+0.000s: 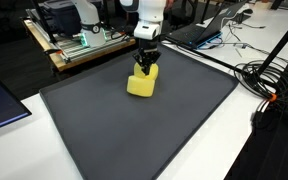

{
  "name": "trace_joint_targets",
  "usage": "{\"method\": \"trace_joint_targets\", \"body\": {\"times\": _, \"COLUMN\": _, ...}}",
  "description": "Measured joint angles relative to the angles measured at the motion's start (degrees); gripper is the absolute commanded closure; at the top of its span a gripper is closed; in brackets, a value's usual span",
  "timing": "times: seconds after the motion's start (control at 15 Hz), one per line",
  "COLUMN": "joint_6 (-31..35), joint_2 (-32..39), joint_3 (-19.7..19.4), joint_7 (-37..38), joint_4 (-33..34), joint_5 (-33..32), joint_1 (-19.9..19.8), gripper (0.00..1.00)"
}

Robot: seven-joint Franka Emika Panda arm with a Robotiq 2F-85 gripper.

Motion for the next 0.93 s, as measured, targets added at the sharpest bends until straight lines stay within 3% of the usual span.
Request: {"method": "trace_joint_targets", "body": {"times": 0.93, "joint_6": -3.6, "joint_2": -3.7, "joint_3": -0.8, "joint_7": -0.5, "joint_4": -0.4, "joint_5": 0.5, "joint_1": -0.2, "gripper": 0.97}}
